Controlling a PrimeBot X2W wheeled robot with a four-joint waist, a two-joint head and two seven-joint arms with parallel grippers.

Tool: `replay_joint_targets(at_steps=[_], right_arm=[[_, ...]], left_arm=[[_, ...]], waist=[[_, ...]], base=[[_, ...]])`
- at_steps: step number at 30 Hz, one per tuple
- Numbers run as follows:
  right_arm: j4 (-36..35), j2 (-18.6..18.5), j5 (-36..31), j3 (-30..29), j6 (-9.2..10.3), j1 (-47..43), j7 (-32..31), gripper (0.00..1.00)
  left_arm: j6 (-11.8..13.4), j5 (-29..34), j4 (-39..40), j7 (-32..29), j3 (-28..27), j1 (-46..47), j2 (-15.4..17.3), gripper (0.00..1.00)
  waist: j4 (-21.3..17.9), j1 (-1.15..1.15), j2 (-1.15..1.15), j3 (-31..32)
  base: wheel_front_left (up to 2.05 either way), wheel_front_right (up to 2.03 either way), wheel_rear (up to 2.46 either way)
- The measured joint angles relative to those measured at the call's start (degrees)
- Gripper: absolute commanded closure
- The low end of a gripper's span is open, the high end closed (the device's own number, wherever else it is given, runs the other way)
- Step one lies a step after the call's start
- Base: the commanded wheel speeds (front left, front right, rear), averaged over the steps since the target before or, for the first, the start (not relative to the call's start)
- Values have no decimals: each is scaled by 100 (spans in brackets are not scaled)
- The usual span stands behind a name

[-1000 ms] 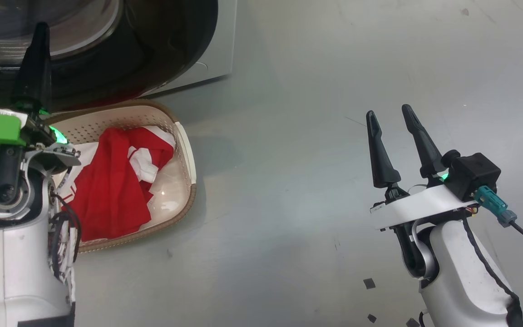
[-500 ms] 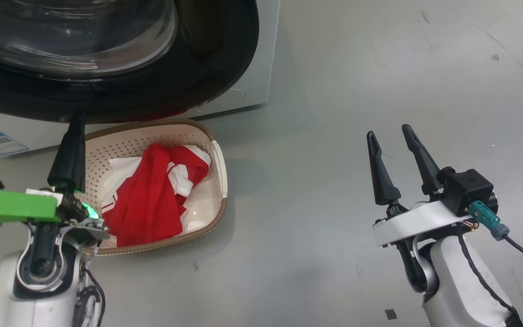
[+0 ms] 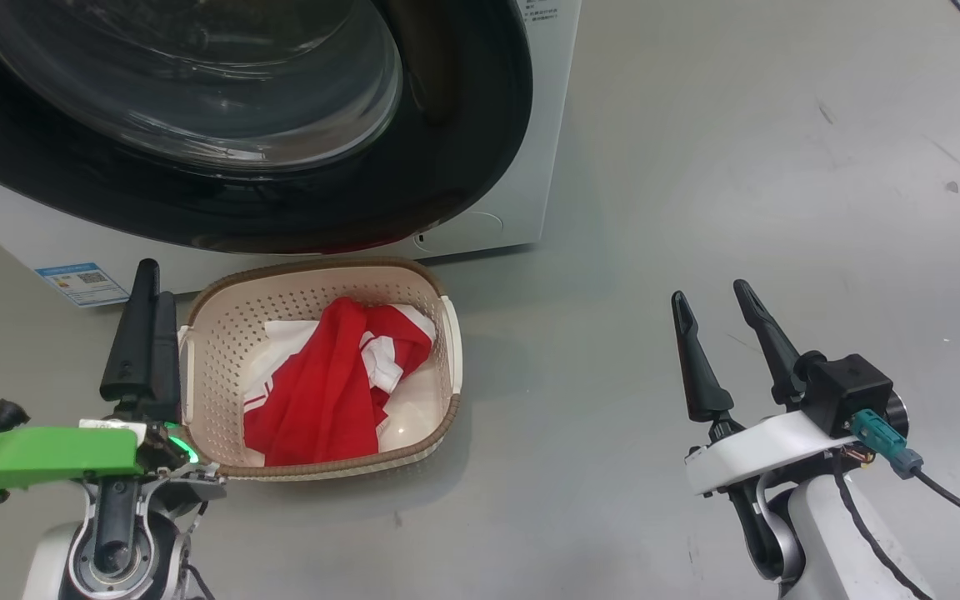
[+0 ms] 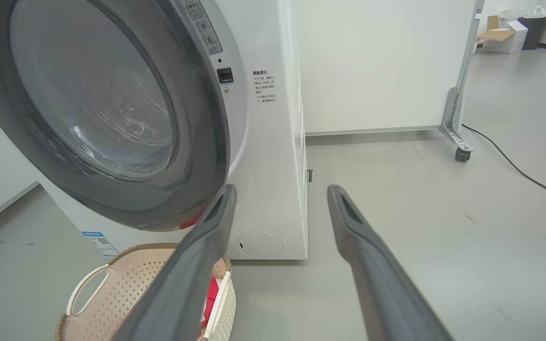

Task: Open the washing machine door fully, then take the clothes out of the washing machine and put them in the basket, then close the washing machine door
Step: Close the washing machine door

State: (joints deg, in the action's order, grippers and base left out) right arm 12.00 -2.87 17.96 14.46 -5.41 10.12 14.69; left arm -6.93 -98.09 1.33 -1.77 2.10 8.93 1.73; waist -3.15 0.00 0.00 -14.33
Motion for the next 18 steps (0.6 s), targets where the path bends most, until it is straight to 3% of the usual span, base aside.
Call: replay_joint_targets(at_steps=[7,15,18], right_arm=[[-14,0,-56,-27,1,-124,0,0],[-33,1,-89,-54,1,-135,0,0],[-56,2,-89,-86,5,-162,0,0]], left_arm=[[0,1791,232,669,73,-138,68,0],[0,4162,272,1692,241,-237,666,0],[154,5081,247,1697,377,-310,869,0]], waist=[[180,0,0,183],[248,0,0,298],[256,0,0,333]], base=[[0,0,0],[0,0,0],[0,0,0]])
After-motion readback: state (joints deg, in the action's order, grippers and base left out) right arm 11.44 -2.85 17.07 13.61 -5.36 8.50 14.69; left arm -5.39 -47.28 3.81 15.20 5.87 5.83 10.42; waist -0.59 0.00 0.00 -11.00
